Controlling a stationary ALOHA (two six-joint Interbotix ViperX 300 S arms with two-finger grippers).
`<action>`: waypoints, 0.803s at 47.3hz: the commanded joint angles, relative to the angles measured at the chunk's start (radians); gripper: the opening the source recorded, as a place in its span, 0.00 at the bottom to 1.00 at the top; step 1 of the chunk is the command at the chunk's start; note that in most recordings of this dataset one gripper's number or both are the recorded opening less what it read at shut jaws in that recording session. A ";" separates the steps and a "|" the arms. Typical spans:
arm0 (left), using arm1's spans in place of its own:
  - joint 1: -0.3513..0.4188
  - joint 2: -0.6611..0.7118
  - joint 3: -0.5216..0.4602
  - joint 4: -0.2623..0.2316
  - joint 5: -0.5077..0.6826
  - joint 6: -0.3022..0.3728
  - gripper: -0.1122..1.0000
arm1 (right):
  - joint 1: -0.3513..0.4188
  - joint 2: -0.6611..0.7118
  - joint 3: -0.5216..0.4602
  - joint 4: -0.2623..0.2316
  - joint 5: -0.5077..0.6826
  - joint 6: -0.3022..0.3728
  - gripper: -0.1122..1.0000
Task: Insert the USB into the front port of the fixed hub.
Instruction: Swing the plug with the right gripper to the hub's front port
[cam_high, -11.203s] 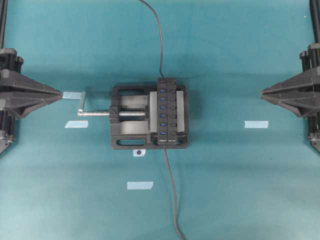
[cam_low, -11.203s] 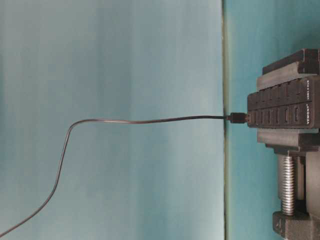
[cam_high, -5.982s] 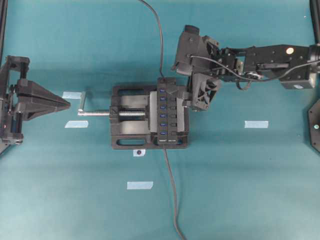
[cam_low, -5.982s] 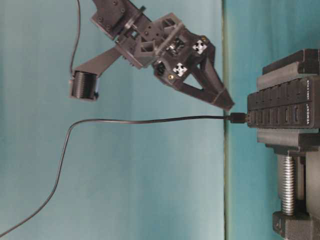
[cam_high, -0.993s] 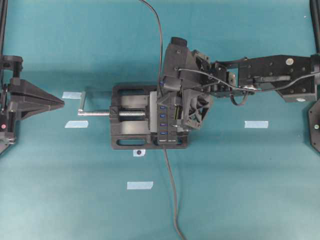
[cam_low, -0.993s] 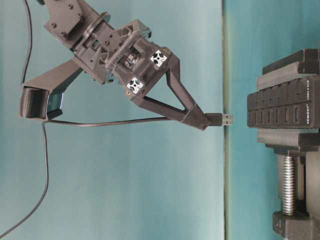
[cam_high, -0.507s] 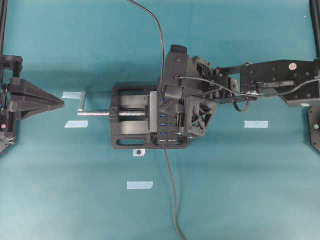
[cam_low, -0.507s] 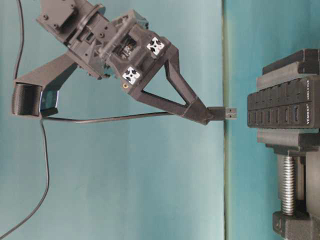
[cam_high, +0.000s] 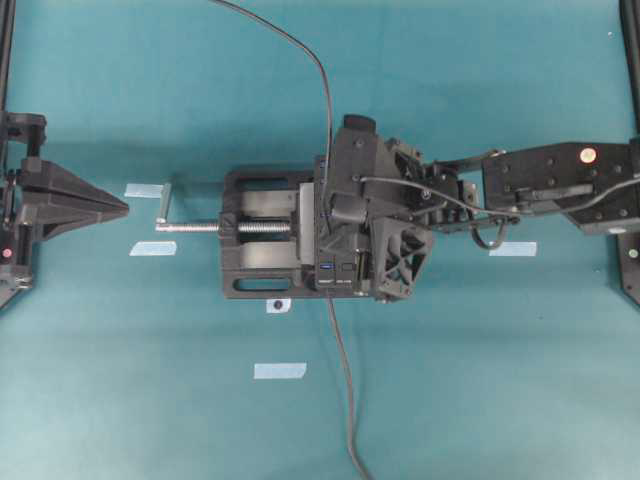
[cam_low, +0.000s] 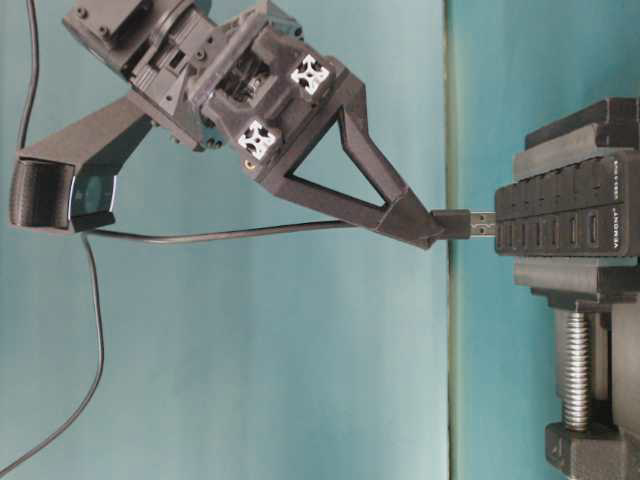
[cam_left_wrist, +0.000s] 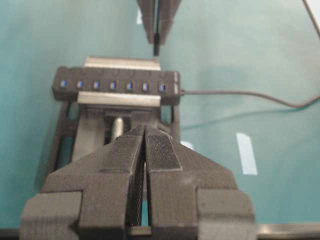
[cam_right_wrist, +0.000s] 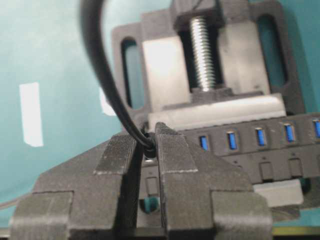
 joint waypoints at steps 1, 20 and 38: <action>0.002 0.005 -0.012 0.002 -0.006 -0.002 0.10 | 0.011 -0.009 -0.011 0.002 -0.018 0.012 0.15; 0.002 -0.005 -0.012 0.002 -0.005 -0.015 0.10 | 0.031 0.037 -0.009 0.002 -0.038 0.012 0.15; 0.002 -0.005 -0.012 0.003 -0.005 -0.029 0.10 | 0.025 0.063 0.005 0.002 -0.071 0.011 0.15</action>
